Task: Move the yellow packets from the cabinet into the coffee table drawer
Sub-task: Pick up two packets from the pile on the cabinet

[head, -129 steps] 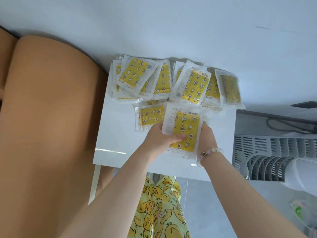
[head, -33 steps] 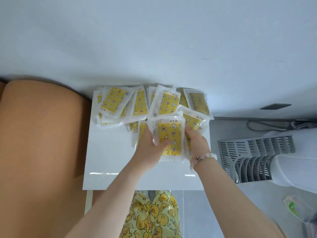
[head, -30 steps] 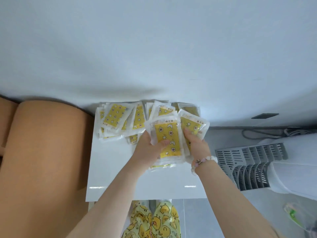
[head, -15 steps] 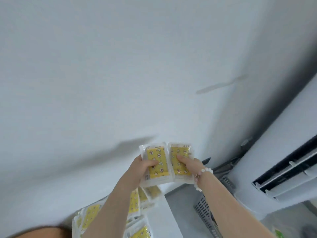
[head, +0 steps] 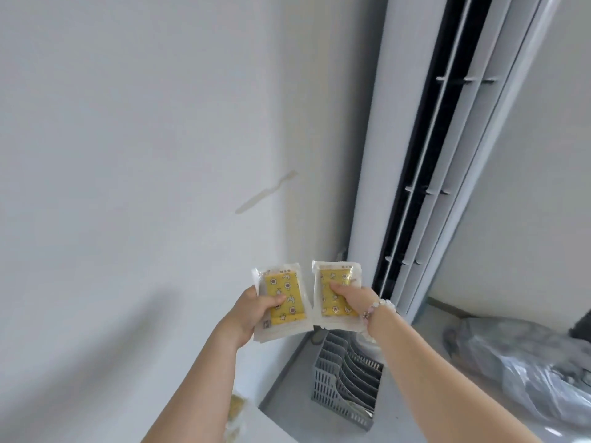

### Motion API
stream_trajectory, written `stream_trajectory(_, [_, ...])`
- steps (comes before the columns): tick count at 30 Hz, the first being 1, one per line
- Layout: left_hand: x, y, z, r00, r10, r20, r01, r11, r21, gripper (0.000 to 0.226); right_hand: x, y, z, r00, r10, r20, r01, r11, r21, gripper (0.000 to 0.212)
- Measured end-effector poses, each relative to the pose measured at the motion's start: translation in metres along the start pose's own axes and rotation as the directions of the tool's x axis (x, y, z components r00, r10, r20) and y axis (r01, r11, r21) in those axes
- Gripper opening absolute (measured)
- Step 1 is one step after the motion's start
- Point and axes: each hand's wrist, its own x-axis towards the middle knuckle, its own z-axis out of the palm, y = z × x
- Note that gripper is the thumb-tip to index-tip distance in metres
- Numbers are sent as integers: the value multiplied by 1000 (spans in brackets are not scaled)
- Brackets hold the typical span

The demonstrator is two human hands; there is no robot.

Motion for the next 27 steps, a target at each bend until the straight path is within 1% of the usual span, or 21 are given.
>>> stream_trajectory(3, [2,-1,26,993,-21,116,13,997,75,20,-24,20,-23,996,39,-76,-34,997,68,43])
stream_trajectory(6, [1,-1,59,970,-42,241,12,992,127,17,-47,41,-50,984,65,-168,-40,988,146,44])
stream_trajectory(10, [-5,-11,110,918,-71,390,-8,980,198,20,-87,79,-91,952,139,-274,-70,967,245,34])
stream_trajectory(13, [-14,-20,159,849,-122,515,-34,959,283,17,-115,114,-128,910,186,-371,-65,946,316,40])
stream_trajectory(16, [-25,-26,205,775,-175,607,-69,931,357,22,-144,144,-157,874,243,-421,-63,916,397,42])
stream_trajectory(19, [-45,-41,253,708,-237,665,-63,917,394,26,-180,177,-185,827,304,-474,-59,884,464,38])
stream_trajectory(22, [-75,-58,306,626,-279,728,-70,910,409,24,-221,211,-217,788,329,-521,-7,850,526,29])
stream_trajectory(24, [-96,-71,340,574,-307,759,-78,902,424,23,-250,235,-236,752,353,-557,20,832,555,30])
stream_trajectory(27, [-129,-98,390,504,-357,786,-85,885,457,30,-298,276,-260,719,382,-581,67,793,605,32])
